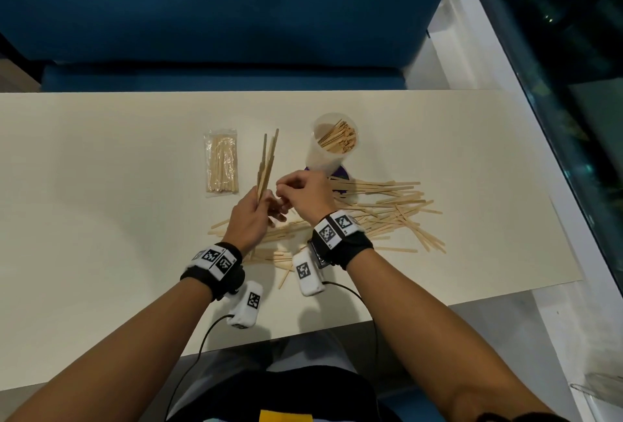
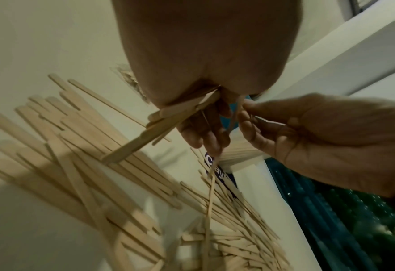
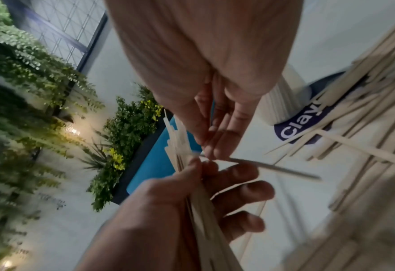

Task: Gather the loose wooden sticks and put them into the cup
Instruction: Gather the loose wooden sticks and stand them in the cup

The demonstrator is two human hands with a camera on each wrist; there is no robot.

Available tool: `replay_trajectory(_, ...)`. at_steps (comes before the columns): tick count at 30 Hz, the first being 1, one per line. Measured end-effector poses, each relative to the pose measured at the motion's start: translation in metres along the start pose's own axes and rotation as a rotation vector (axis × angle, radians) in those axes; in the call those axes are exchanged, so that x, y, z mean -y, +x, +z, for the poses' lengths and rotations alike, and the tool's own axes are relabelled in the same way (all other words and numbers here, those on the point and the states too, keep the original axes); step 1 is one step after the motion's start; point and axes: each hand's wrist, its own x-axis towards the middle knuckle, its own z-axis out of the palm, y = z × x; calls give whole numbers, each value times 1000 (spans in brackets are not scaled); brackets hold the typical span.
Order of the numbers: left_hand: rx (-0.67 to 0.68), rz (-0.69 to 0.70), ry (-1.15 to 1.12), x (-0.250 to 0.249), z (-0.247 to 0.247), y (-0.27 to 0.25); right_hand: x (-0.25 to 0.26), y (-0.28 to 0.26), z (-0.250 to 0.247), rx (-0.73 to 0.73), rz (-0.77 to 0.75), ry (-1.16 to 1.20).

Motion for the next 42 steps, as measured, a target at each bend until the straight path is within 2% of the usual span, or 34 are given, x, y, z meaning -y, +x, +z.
replay_trajectory(3,-1,-42,-8,3,6,0,-1,2,7,-24,-23,-69)
replay_trajectory(8,-39,-133,70,8,7,8,-12,5,11,-66,53,-5)
replay_trajectory(12,-84,-122,216,17,-1,9,-36,8,10,-63,32,-230)
replay_trajectory(14,-112,-126,241,18,-6,9,-48,6,9,20,15,-335)
replay_trajectory(15,-121,-127,243,18,-8,8,-53,4,9,113,-17,-399)
replay_trajectory(17,-126,-141,231,16,-13,5,-61,0,14,324,-137,-621)
replay_trajectory(19,-132,-161,209,14,-17,2,-69,-4,24,426,-305,-850)
replay_trajectory(22,-150,-130,217,14,-23,-2,-72,-11,36,404,-456,-950)
replay_trajectory(25,-165,-98,244,17,-27,-1,-75,-11,38,394,-541,-997)
replay_trajectory(29,-198,-108,270,25,-30,2,-75,-9,36,442,-498,-1080)
replay_trajectory(32,-238,-107,275,23,-28,2,-68,-6,26,440,-369,-1065)
replay_trajectory(35,-264,-110,204,17,-25,0,-62,-1,10,369,-241,-986)
replay_trajectory(39,-266,-144,80,7,-12,-3,-51,-3,-11,205,-86,-670)
replay_trajectory(42,-213,-144,-12,-1,3,1,-38,-13,-12,87,-85,-399)
